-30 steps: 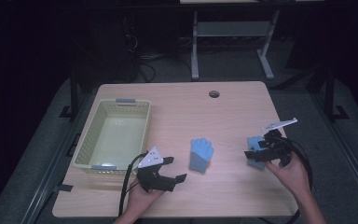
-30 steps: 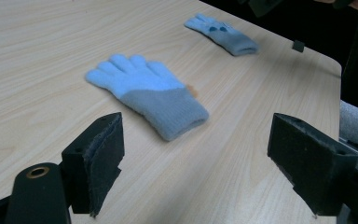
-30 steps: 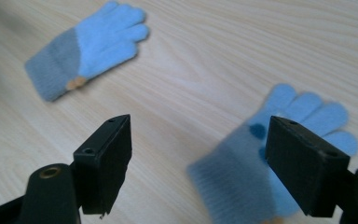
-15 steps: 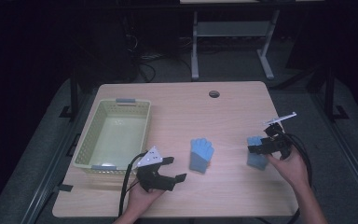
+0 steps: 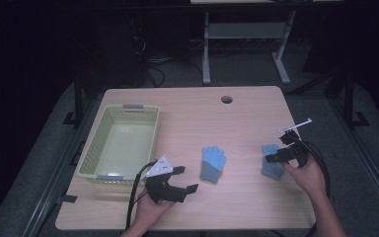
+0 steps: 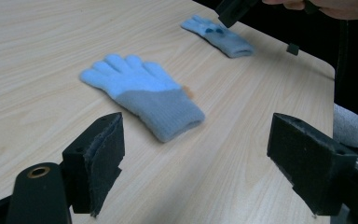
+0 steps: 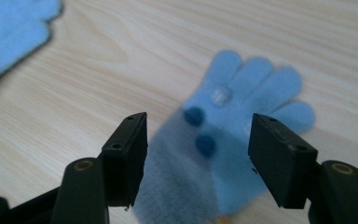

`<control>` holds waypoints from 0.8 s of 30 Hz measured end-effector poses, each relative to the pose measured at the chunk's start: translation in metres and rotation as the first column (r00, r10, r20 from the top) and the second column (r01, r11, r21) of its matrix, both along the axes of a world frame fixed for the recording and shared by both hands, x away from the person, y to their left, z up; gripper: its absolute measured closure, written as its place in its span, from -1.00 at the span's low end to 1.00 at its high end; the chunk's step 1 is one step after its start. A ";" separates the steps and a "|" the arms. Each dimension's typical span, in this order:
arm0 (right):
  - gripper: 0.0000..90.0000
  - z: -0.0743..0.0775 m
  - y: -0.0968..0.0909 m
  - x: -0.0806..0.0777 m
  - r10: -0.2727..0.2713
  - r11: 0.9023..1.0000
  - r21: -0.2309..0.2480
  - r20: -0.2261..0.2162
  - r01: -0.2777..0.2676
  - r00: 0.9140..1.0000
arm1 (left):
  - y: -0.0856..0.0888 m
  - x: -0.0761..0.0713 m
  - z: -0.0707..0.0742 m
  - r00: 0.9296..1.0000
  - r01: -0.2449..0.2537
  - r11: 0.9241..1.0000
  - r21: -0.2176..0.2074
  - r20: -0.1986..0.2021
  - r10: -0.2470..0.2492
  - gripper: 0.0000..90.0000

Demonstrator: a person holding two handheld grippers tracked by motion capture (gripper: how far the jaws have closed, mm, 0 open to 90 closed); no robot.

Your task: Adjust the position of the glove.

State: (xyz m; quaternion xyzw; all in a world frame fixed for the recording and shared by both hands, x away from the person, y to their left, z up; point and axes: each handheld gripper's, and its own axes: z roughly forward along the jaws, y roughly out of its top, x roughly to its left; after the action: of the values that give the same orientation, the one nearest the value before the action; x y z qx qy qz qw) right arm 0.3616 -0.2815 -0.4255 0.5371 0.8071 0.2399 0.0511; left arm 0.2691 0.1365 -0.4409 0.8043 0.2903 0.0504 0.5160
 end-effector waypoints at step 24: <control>0.38 -0.017 0.012 0.001 0.026 0.983 -0.178 -0.039 -0.033 0.999 | 0.004 -0.001 0.001 1.000 -0.018 1.000 -0.004 0.001 0.018 -0.58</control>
State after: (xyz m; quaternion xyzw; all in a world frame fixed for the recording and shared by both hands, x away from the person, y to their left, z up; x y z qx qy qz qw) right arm 0.3628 -0.2690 -0.4424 0.5227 0.8340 0.1574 0.0809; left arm 0.2682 0.1401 -0.4399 0.8007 0.2972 0.0550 0.5173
